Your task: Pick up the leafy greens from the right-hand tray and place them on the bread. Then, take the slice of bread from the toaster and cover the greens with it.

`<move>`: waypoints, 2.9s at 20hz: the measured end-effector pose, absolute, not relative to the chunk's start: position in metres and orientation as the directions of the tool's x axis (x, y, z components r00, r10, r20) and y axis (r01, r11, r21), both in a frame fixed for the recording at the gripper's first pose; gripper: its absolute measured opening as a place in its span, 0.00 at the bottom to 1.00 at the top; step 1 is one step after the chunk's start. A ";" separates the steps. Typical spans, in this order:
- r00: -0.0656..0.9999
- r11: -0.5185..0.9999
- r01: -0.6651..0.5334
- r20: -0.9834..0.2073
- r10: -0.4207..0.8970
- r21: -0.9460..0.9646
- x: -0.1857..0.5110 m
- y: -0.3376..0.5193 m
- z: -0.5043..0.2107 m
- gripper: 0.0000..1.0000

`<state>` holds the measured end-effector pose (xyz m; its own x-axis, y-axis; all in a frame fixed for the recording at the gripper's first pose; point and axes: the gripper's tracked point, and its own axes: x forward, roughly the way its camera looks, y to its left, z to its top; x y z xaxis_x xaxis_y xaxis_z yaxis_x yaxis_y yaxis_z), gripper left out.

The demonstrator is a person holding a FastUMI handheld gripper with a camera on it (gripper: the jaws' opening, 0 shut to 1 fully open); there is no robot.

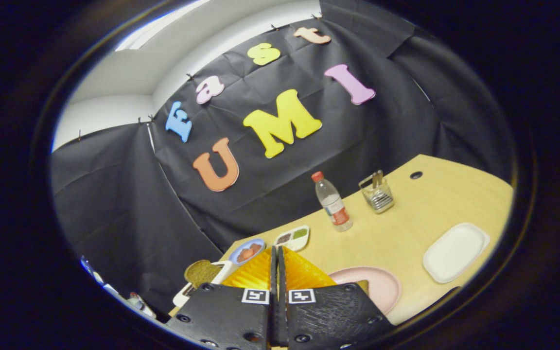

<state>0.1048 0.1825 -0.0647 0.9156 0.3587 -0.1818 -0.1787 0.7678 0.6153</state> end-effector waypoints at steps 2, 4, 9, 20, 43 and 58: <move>0.909 0.733 -0.179 -0.176 0.379 0.656 0.101 0.199 -0.071 0.00; 0.898 0.714 -0.165 -0.195 0.394 0.680 0.101 0.209 -0.085 0.00; 0.887 0.713 -0.098 -0.263 0.378 0.694 0.102 0.201 -0.126 0.00; 0.912 0.856 0.024 -0.363 0.193 0.516 0.113 0.141 -0.182 0.00; 0.991 0.988 0.010 -0.135 0.011 0.154 0.091 0.149 -0.078 0.96; 0.949 0.965 -0.251 -0.174 0.262 0.079 0.085 0.394 -0.051 0.96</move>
